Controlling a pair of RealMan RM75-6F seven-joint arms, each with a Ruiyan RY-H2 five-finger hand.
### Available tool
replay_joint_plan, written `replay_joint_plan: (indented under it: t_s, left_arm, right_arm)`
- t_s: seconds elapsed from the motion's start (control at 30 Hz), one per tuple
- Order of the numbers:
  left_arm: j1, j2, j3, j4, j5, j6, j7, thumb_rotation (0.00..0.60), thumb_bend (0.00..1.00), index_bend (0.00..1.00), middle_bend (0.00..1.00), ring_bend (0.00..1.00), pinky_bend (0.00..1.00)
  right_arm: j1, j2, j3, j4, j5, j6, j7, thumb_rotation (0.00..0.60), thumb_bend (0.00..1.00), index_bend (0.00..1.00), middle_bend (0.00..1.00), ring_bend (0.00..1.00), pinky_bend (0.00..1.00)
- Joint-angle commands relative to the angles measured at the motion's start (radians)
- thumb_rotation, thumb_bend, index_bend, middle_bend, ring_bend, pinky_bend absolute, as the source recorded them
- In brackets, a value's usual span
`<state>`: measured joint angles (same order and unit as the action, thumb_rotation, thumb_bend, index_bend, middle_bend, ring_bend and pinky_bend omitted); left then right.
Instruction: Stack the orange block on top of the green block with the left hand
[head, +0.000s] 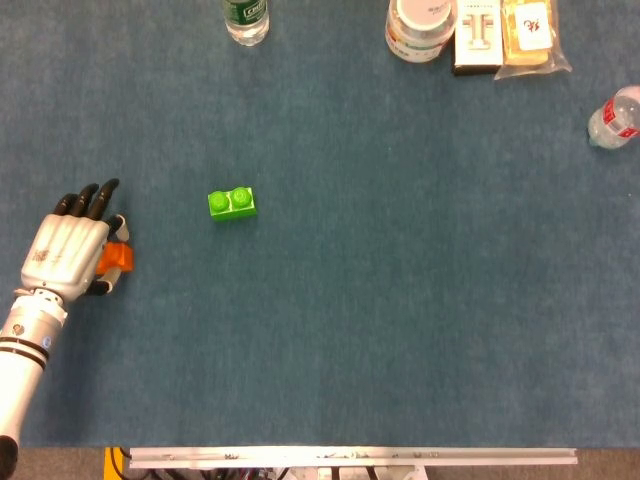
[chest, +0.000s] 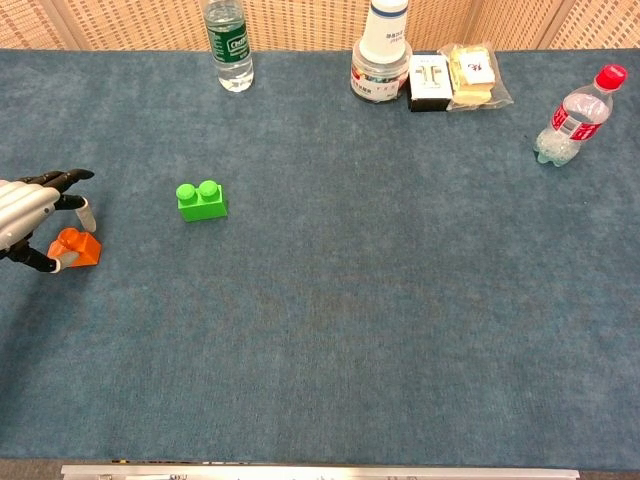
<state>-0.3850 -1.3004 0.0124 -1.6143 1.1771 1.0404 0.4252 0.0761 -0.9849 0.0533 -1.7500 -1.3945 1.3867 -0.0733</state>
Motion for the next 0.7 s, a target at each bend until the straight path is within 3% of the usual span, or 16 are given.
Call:
replay_joint_plan:
  t_s: [0.03,0.5,0.7]
  left_arm:
    - [-0.001,0.004,0.004,-0.002,-0.003,-0.005,-0.001,0.6,0.33,0.38,0.0,0.0,0.11]
    - [-0.014,0.016,0.013,-0.012,-0.054,-0.028,0.028,0.6,0.33,0.37,0.0,0.0,0.11]
    - [-0.014,0.012,0.014,-0.013,-0.057,-0.02,0.025,0.6,0.33,0.46,0.0,0.0,0.11]
  right_arm:
    - [0.0,0.0,0.0,0.0,-0.001,0.0,-0.001,0.6,0.08,0.29,0.22,0.1,0.31]
    - [0.002,-0.002,-0.001,0.001,0.0,-0.003,-0.004,0.6,0.08,0.29,0.22,0.1,0.31]
    - [0.001,-0.002,-0.001,0.0,0.0,-0.004,-0.004,0.6,0.08,0.29,0.22,0.1,0.31]
